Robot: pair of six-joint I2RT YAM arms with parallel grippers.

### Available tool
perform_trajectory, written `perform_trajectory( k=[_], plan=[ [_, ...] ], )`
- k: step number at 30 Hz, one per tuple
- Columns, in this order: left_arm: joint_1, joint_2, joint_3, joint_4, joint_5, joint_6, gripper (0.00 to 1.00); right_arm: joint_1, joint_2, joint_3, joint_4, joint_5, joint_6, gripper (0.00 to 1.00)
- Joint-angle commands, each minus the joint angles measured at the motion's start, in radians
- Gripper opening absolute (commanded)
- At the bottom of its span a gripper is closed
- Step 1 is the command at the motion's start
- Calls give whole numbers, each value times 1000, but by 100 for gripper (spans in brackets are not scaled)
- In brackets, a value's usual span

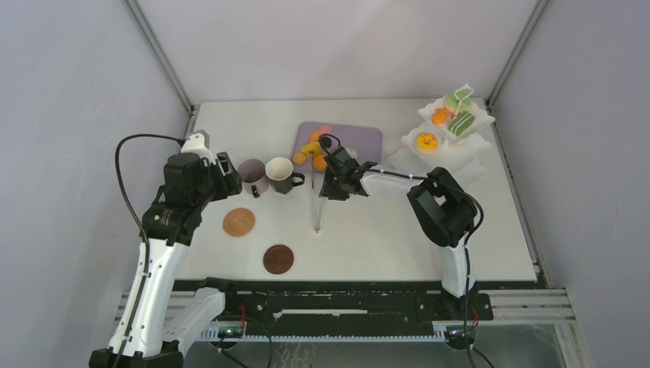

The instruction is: Serve the afternoon tea

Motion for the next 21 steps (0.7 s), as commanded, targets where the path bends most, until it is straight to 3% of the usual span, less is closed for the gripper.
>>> perform_trajectory(
  k=[1,10,21],
  plan=[
    [8,-16,-21,18,-1,0,67,-6,34,44,41,4,29,39],
    [8,-15,-16,17,2,0,67,-12,25,46,13,29,29,16],
    [9,-15,-8,16,8,1,67,-10,-45,44,-28,85,-34,0]
  ],
)
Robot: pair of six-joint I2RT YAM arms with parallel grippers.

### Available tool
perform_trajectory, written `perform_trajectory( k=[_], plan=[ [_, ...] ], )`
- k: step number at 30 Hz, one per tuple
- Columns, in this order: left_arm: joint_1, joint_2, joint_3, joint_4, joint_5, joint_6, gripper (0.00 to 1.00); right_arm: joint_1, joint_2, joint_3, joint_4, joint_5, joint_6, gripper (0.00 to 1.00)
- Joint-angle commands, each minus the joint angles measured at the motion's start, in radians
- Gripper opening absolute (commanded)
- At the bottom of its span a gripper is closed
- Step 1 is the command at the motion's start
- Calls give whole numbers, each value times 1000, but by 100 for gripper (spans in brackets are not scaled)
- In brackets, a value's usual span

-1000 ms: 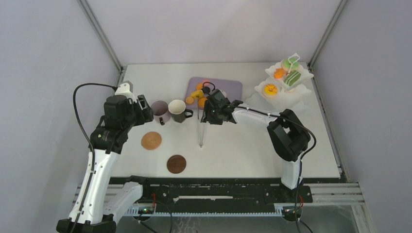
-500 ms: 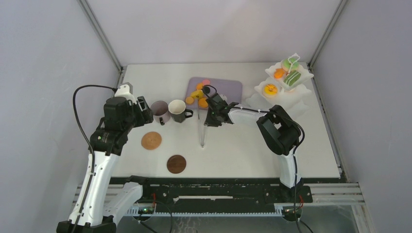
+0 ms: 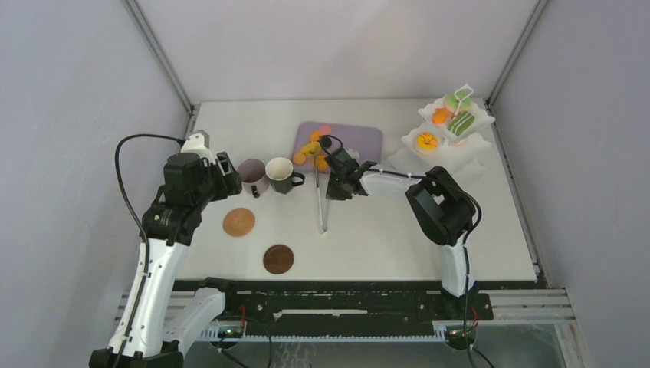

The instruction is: Serve the afternoon tea

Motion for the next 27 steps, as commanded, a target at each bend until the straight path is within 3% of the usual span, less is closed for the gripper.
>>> perform_trajectory(
  k=[1,11,18,24,27],
  plan=[
    [8,-14,-7,18,9,1,67,-2,-98,33,-13,59,-54,0],
    [7,-10,6,18,18,1,67,30,-337,-143,-67,120,-265,0],
    [8,-10,8,20,28,-8,67,192,-447,-280,-216,243,-519,0],
    [8,-6,3,30,46,-23,67,269,-481,-387,-183,222,-570,0],
    [7,-9,3,30,57,-29,67,268,-458,-392,-162,218,-588,9]
  ],
)
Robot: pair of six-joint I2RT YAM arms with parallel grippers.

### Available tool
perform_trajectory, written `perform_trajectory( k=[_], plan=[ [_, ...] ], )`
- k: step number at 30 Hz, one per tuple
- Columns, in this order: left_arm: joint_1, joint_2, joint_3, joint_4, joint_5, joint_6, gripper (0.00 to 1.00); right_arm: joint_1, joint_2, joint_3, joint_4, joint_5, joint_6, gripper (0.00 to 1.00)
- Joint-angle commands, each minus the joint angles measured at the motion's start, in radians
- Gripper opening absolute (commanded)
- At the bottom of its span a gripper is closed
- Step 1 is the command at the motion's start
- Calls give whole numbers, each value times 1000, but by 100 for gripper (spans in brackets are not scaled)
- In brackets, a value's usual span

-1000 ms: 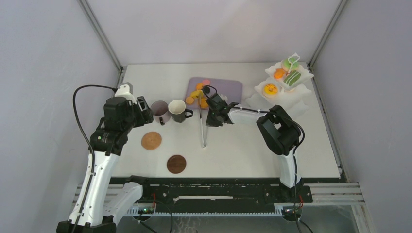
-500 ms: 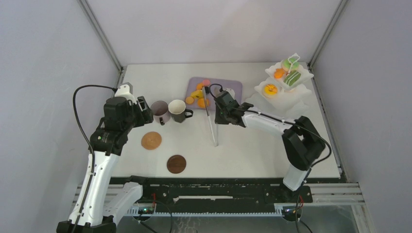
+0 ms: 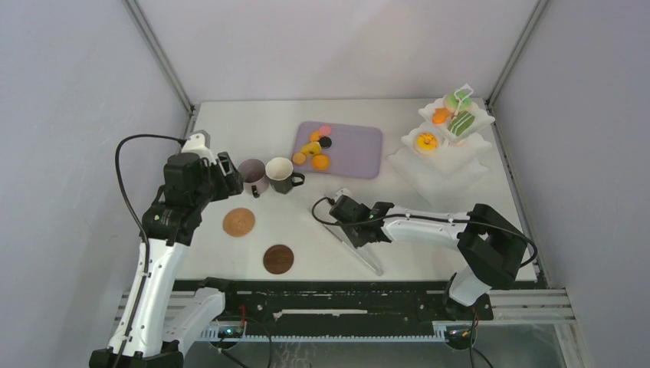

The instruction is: Serve the afternoon tea

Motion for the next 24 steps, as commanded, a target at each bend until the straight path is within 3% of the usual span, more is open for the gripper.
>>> perform_trajectory(
  k=[1,4,11,20,24],
  plan=[
    [8,-11,2,30,31,-20,67,-16,-11,10,67,17,-69,17],
    [8,-17,2,29,31,-20,67,-27,-10,9,80,10,-76,43],
    [8,-22,6,27,37,-19,67,-36,-177,-51,111,52,-13,76],
    [7,-23,-1,29,48,-35,67,-27,-419,-267,301,48,112,78],
    [8,-29,-10,29,50,-39,67,12,-491,-358,369,56,72,89]
  ],
)
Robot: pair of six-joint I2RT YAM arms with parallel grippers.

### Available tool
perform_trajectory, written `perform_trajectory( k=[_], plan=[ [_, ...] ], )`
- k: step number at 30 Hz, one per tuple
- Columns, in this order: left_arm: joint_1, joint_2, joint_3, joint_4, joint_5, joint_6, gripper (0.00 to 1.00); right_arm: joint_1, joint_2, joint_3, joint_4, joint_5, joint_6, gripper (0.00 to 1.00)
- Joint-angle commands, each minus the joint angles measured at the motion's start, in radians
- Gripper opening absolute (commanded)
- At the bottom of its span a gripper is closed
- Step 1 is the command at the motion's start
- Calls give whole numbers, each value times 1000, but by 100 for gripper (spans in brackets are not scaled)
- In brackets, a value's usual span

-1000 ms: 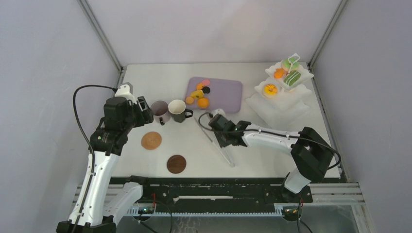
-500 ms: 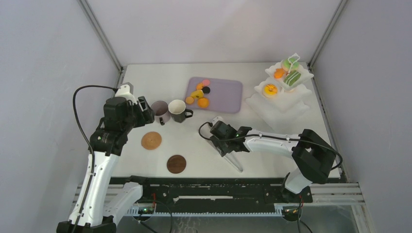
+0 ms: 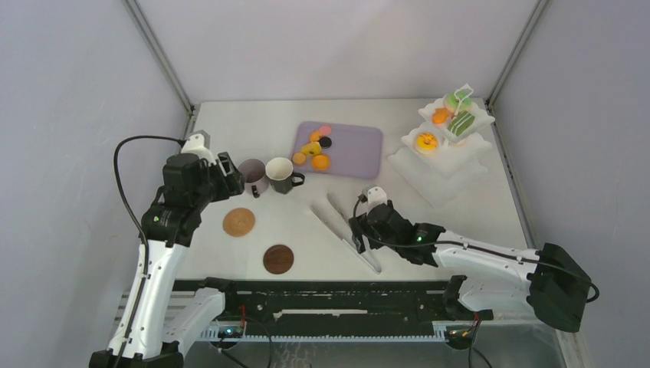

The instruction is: Serve the afternoon tea

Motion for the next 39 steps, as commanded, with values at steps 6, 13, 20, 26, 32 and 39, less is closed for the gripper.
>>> perform_trajectory(
  k=[6,13,20,26,32,39],
  plan=[
    [6,-23,-23,31,25,-31,68,57,-53,-57,74,5,30,87],
    [7,-41,-67,-26,23,-11,68,121,78,-38,109,108,71,89],
    [-1,-109,-176,-70,-12,-62,68,163,273,11,147,200,124,90],
    [-188,-176,-312,-72,-68,-252,68,166,354,30,203,217,159,87],
    [-324,-107,-436,-38,-86,-472,67,150,367,33,241,218,161,69],
    [-471,-67,-581,131,-103,-599,61,126,344,32,223,220,172,41]
  ],
)
